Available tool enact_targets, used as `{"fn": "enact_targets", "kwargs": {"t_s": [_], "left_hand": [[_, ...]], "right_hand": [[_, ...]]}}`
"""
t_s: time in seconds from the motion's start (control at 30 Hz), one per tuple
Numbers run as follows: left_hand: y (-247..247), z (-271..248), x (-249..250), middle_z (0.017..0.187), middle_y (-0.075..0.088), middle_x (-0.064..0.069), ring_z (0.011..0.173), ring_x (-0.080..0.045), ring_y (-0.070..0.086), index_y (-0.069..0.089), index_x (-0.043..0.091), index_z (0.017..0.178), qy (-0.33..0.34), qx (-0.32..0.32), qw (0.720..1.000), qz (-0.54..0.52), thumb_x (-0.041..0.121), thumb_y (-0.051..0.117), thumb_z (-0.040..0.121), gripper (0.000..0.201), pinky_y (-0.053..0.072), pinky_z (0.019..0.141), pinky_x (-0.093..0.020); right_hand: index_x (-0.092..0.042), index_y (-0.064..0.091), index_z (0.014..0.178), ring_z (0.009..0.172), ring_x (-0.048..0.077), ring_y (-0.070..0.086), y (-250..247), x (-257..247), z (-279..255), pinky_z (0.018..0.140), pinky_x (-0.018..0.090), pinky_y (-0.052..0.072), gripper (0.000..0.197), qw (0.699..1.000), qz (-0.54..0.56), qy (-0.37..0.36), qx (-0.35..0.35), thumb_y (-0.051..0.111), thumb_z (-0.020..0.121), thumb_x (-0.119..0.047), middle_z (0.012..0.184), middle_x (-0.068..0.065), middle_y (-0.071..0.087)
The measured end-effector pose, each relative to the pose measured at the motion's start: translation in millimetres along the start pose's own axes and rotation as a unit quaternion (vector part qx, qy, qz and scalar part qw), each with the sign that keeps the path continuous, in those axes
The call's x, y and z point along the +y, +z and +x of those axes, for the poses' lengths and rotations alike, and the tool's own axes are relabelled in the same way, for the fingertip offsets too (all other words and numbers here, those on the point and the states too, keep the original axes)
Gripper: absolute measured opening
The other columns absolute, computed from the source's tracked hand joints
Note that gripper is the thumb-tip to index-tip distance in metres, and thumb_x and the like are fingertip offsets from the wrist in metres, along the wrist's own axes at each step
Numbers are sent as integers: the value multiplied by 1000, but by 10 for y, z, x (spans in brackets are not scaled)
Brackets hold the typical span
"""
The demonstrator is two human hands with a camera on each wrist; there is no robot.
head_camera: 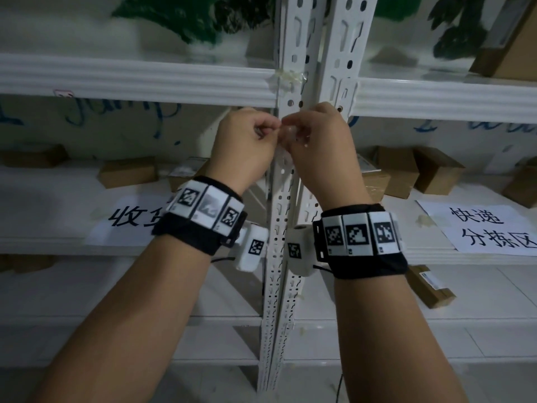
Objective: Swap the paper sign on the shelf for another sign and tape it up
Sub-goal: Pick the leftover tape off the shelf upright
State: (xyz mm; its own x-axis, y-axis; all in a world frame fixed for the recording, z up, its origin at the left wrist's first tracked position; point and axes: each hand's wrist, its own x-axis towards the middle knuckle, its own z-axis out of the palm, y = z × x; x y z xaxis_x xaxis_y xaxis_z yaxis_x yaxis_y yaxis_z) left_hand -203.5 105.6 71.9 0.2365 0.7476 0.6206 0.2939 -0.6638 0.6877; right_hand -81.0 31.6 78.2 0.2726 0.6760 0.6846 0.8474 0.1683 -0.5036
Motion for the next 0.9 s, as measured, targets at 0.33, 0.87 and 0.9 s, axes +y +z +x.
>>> {"fn": "enact_targets", "kwargs": {"t_s": [0.33,0.87,0.9], "left_hand": [[-273,-302,33,104,80,8,74,-8,75,77,23,119,-7,-26,993,-115,27,64,107,17,57,64,-16],[-193,-315,225,96,79,4,67,-1,68,78,19,106,-12,18,987,-158,25,61,108,18,51,61,-12],[-190,-323,225,96,79,4,68,-1,68,78,20,106,-15,15,987,-160,25,61,108,18,52,61,-12]], "right_hand": [[-17,84,95,60,2,64,-207,-1,-297,60,28,53,27,996,30,41,-71,69,108,-36,81,2,80],[-31,77,121,52,4,63,-521,-23,-592,62,31,60,17,962,93,110,-234,71,107,-39,65,-8,77],[-30,73,131,62,5,71,-507,7,-587,72,38,67,23,958,93,112,-247,69,109,-28,80,-7,83]]}}
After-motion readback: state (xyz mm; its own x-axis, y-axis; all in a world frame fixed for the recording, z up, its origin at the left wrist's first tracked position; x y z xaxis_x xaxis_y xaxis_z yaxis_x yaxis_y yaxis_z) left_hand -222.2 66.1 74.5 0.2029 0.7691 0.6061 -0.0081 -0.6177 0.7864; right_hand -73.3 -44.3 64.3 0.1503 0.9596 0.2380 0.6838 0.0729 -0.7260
